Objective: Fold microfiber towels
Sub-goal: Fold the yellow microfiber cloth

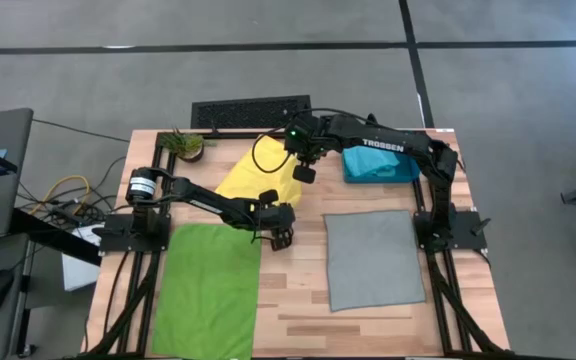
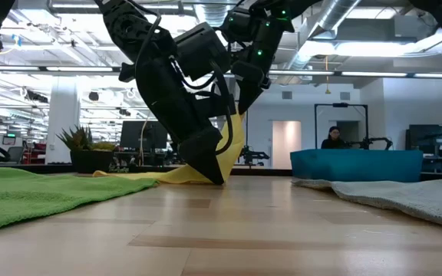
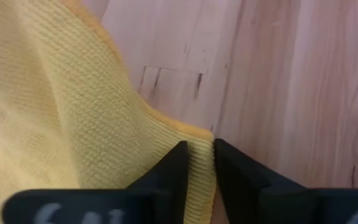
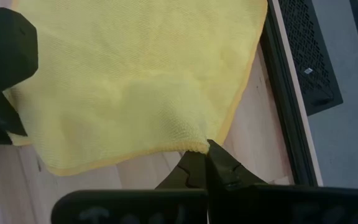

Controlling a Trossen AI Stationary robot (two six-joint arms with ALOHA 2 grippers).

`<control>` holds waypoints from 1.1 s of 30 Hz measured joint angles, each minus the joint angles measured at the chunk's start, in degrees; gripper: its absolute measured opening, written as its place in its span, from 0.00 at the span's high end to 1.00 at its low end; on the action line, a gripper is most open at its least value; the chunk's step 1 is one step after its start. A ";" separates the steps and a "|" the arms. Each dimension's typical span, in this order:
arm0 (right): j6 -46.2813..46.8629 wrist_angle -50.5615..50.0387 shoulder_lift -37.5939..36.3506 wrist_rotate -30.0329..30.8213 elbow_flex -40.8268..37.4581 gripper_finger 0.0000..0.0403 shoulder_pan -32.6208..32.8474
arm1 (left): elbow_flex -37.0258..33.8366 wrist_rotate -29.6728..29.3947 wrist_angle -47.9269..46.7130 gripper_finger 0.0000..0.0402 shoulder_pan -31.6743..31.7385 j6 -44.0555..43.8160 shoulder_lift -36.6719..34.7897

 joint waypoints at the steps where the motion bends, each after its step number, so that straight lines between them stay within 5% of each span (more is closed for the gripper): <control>1: 0.00 0.00 0.00 0.00 0.00 0.99 0.00 | -0.02 0.04 0.00 0.86 0.00 0.00 0.00; 7: -0.02 -0.06 0.00 0.00 0.00 0.99 0.00 | -0.09 0.70 -0.02 0.99 0.04 0.11 0.02; 16: -0.04 -2.65 0.00 -0.03 0.00 0.99 -0.47 | -0.28 5.35 -1.15 1.00 0.11 -5.17 -2.37; 33: -3.54 -18.95 0.00 0.01 -0.02 0.99 0.73 | -0.42 10.97 -18.68 1.00 -4.37 -24.64 -15.43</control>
